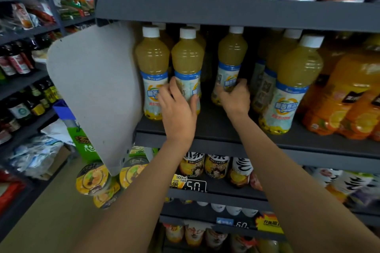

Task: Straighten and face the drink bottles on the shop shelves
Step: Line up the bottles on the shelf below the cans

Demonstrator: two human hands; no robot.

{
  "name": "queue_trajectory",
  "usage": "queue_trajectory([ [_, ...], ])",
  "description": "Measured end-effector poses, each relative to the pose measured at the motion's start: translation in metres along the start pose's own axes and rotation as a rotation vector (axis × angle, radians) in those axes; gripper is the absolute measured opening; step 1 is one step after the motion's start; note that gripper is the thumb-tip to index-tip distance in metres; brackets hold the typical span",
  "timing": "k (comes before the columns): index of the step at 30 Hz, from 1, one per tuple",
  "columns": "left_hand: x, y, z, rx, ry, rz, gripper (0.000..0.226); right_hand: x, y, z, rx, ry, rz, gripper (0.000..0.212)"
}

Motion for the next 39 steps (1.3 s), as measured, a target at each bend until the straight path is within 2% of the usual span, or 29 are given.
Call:
queue_trajectory([
  [5, 0.001, 0.001, 0.000, -0.006, -0.018, 0.007, 0.061, 0.004, 0.007, -0.008, 0.095, -0.004, 0.056, 0.077],
  [11, 0.000, 0.001, 0.001, -0.003, -0.041, 0.006, 0.061, 0.010, 0.004, 0.007, -0.059, 0.049, 0.036, 0.070],
  [17, 0.006, 0.002, 0.008, -0.018, -0.132, -0.011, 0.062, 0.009, 0.019, -0.007, 0.104, 0.127, 0.123, 0.085],
  [23, 0.003, 0.003, 0.009, -0.015, -0.126, -0.036, 0.063, 0.017, 0.014, 0.002, -0.111, 0.026, 0.087, 0.073],
  [30, 0.004, 0.004, 0.009, -0.027, -0.110, -0.057, 0.062, 0.013, 0.022, 0.003, -0.011, 0.150, 0.161, 0.070],
  [35, 0.003, 0.004, 0.010, -0.023, -0.114, -0.063, 0.063, 0.013, 0.015, 0.006, -0.088, 0.053, 0.091, 0.069],
  [39, 0.002, 0.004, 0.009, -0.028, -0.009, -0.083, 0.063, 0.010, 0.019, -0.001, 0.013, 0.045, 0.088, 0.067],
])
Point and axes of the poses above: each hand's wrist, its own y-axis away from the middle knuckle, its own z-axis out of the palm, x = y × z, the point moved 8 cm from there along -y, towards the middle knuckle, and after that the axes turned 7 degrees about z, right-handed, at the moved point
